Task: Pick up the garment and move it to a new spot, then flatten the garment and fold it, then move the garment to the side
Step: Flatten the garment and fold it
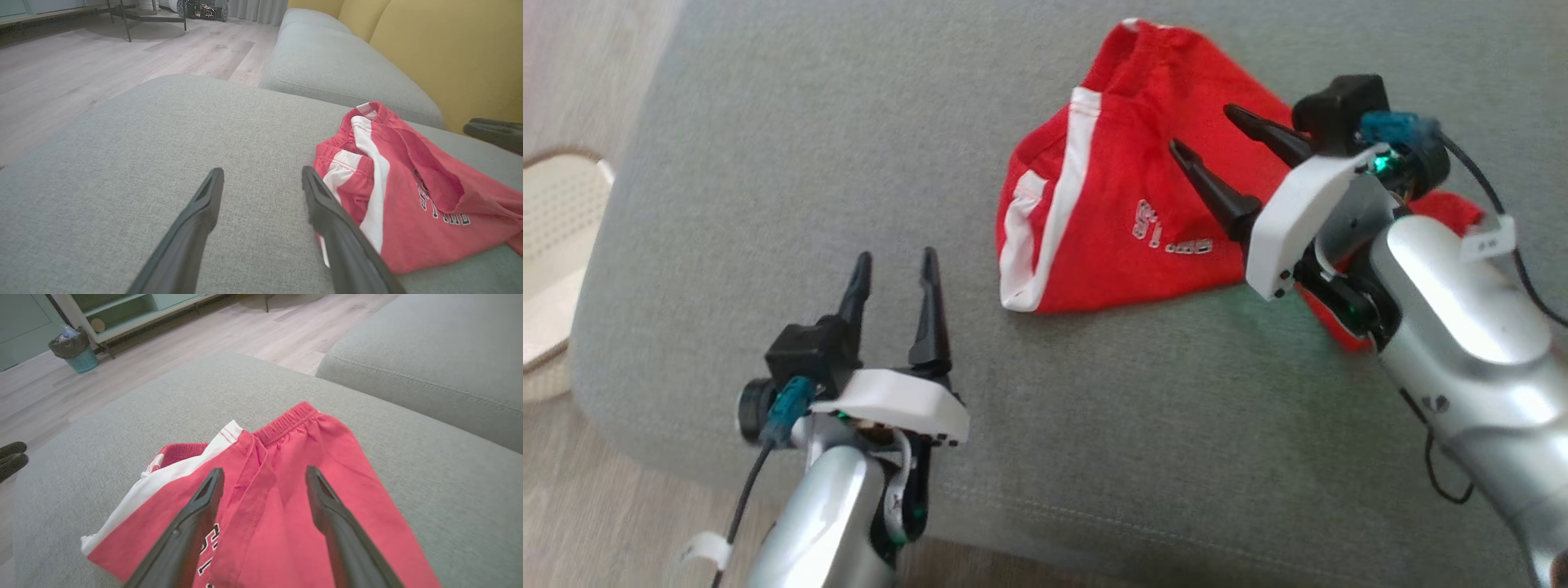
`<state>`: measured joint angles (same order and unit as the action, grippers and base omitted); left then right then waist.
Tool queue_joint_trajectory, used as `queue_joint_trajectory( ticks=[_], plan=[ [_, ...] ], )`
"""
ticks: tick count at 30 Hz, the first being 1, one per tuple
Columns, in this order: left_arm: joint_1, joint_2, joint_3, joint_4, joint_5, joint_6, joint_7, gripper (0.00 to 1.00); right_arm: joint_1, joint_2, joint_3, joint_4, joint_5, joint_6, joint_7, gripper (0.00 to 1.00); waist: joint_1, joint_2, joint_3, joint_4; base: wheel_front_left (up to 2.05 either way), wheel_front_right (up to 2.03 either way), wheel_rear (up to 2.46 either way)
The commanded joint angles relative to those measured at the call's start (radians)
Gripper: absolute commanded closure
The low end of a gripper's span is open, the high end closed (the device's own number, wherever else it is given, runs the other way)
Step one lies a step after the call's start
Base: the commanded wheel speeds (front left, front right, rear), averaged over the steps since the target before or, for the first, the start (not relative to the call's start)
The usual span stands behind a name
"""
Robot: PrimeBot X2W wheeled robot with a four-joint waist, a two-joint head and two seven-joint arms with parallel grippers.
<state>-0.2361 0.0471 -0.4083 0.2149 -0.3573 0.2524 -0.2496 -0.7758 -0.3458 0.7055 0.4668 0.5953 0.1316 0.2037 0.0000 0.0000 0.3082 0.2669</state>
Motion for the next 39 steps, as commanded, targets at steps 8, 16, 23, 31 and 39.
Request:
queue_joint_trajectory(
  ticks=[8,16,23,31,39],
  plan=[
    [-0.059,0.003,-0.008,-0.039,-0.028,0.028,-0.012,0.0,-0.12,-0.035,0.149,0.071,0.09,-0.001,-0.041,0.0,0.0,0.0,0.048,0.047,0.0,0.0,0.0],
    [-0.066,0.003,-0.021,-0.038,-0.034,0.036,-0.012,0.0,-0.167,-0.036,0.247,0.136,0.161,-0.001,-0.081,0.0,0.0,0.0,0.059,0.052,0.0,0.0,0.0],
    [-0.067,0.003,-0.02,-0.03,-0.035,0.041,-0.012,0.0,-0.198,-0.049,0.328,0.152,0.207,-0.001,-0.136,1.0,0.0,0.0,0.049,0.032,0.0,0.0,0.0],
    [-0.053,0.003,0.009,-0.008,-0.021,0.028,-0.012,0.0,-0.184,-0.082,0.374,0.148,0.239,-0.001,-0.217,1.0,0.0,0.0,-0.013,-0.037,0.0,0.0,0.0],
    [-0.034,0.003,0.06,0.009,0.005,0.004,-0.012,0.0,-0.127,-0.158,0.403,0.096,0.241,-0.001,-0.275,1.0,0.0,0.0,-0.092,-0.15,0.0,0.0,0.0]
  ],
)
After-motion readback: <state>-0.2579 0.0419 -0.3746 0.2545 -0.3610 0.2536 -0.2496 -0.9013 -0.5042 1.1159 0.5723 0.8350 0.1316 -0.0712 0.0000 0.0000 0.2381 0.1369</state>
